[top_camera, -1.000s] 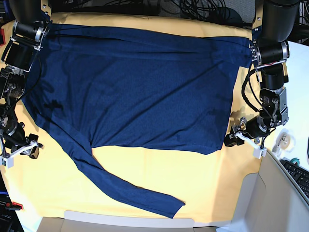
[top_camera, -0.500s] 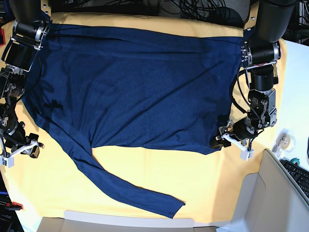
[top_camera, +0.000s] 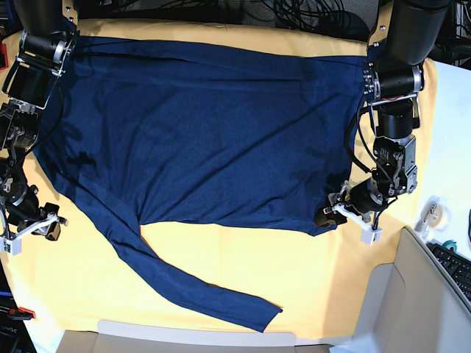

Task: Fold the T-shirt properly
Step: 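Grasp the shirt's side edges with both grippers at mid-body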

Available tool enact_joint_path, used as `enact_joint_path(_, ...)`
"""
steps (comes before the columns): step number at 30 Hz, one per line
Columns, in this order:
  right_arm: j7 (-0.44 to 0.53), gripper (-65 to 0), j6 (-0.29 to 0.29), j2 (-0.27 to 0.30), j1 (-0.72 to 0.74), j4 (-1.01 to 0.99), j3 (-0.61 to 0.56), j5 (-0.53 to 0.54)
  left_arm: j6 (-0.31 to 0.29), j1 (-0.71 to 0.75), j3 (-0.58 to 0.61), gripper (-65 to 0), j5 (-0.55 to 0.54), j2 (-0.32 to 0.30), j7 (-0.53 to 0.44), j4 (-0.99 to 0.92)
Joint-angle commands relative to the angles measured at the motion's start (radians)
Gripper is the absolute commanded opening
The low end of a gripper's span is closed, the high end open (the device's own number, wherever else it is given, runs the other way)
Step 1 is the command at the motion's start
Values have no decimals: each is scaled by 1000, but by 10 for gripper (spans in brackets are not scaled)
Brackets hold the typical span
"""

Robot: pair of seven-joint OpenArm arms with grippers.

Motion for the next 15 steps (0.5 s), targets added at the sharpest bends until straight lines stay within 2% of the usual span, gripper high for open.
enact_joint_path(1,21,-404,3,19,26,16,5,13,-10,-33,0,-408,-9,-8,-9,15)
enact_joint_path(6,21,-404,3,1,26,15,5,13,-10,-33,0,-644,-9,-8,-9,15)
enact_joint_path(15,27,-402,3,7,66,-31,5,7,-10,-33,1,-650,-9,-8,-9,15)
